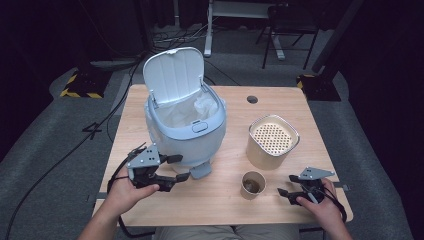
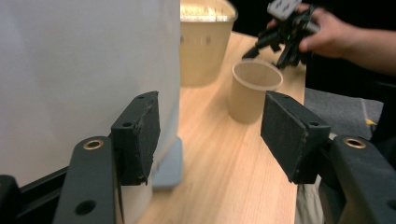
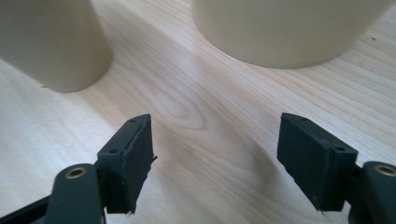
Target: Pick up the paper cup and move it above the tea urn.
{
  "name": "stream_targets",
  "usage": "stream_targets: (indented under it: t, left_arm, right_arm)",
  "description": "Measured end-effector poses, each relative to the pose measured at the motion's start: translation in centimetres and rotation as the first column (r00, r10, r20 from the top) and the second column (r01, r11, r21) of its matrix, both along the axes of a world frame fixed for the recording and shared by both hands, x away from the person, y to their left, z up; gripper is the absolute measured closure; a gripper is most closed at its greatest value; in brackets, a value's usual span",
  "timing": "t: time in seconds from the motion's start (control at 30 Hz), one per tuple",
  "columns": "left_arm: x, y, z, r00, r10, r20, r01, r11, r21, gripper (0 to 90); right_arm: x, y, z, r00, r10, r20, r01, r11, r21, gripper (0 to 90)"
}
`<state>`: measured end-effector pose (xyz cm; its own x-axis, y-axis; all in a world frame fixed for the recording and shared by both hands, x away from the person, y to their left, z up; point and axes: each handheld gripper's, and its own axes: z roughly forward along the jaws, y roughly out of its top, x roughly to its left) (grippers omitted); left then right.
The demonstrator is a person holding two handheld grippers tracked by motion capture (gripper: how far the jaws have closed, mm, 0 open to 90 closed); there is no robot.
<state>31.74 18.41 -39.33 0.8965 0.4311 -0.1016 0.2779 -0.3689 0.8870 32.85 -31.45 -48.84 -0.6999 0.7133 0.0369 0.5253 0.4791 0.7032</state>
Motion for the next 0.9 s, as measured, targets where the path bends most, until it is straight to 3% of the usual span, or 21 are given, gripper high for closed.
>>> stream_targets:
  t: [0.03, 0.13, 0.3, 0.33, 0.37, 0.43, 0.57, 0.67, 0.7, 0.73, 0.77, 0.87, 0.9]
  left_arm:
    - [0.0, 0.0, 0.0, 1.0, 0.0, 0.0, 0.0, 1.0, 0.0, 38.4]
    - [0.5, -0.2, -2.0, 0.9993, 0.016, -0.035, -0.014, 0.9994, 0.032, 38.1]
    - [0.6, -0.5, -3.5, 0.997, 0.035, -0.069, -0.033, 0.999, 0.03, 37.7]
    - [0.7, -0.7, -4.3, 0.9937, 0.065, -0.091, -0.063, 0.9975, 0.031, 37.1]
    - [0.7, -0.7, -4.3, 0.9937, 0.065, -0.091, -0.063, 0.9975, 0.031, 36.3]
    - [0.8, -0.7, -5.5, 0.9878, 0.113, -0.108, -0.107, 0.9925, 0.06, 36.2]
    - [0.7, -0.6, -6.7, 0.9814, 0.137, -0.134, -0.127, 0.9885, 0.082, 35.9]
    - [0.4, -0.4, -7.9, 0.9774, 0.175, -0.119, -0.155, 0.9748, 0.16, 35.6]
    - [0.4, -0.4, -7.9, 0.9774, 0.175, -0.119, -0.155, 0.9748, 0.16, 35.6]
    - [0.3, -0.3, -8.4, 0.9742, 0.194, -0.115, -0.17, 0.9668, 0.191, 35.5]
    - [0.3, -0.3, -8.4, 0.9742, 0.194, -0.115, -0.17, 0.9668, 0.191, 35.5]
    - [0.3, -0.3, -9.5, 0.9619, 0.239, -0.133, -0.206, 0.9529, 0.223, 34.7]
    - [0.3, -0.3, -9.5, 0.9619, 0.239, -0.133, -0.206, 0.9529, 0.223, 33.9]
  right_arm:
    - [-0.1, 0.1, 0.1, 1.0, 0.003, 0.001, -0.003, 1.0, -0.001, 28.2]
    - [-0.4, 0.4, 0.6, 0.9994, 0.033, -0.005, -0.033, 0.999, 0.005, 32.6]
    - [-0.8, 0.9, 1.1, 0.9986, 0.053, 0.003, -0.053, 0.999, 0.006, 31.6]
    - [-1.0, 1.1, 1.3, 0.9985, 0.054, 0.004, -0.054, 0.998, 0.012, 31.3]
    - [-1.0, 1.1, 1.3, 0.9985, 0.054, 0.004, -0.054, 0.998, 0.012, 31.3]
    - [-1.2, 1.4, 1.6, 0.9978, 0.067, 0.002, -0.067, 0.998, 0.022, 31.0]
    - [-1.4, 1.7, 1.9, 0.9967, 0.081, 0.01, -0.081, 0.996, 0.036, 30.3]
    - [-1.6, 2.2, 2.3, 0.9934, 0.11, 0.031, -0.112, 0.993, 0.045, 28.5]
    - [-1.6, 2.2, 2.3, 0.9934, 0.11, 0.031, -0.112, 0.993, 0.045, 28.5]
    - [-1.5, 2.5, 2.5, 0.9922, 0.119, 0.037, -0.12, 0.991, 0.05, 27.1]
    - [-1.5, 2.5, 2.5, 0.9922, 0.119, 0.037, -0.12, 0.991, 0.05, 27.1]
    - [-1.4, 3.2, 2.5, 0.9891, 0.142, 0.039, -0.144, 0.988, 0.055, 23.3]
    - [-1.4, 3.2, 2.5, 0.9891, 0.142, 0.039, -0.144, 0.988, 0.055, 23.3]
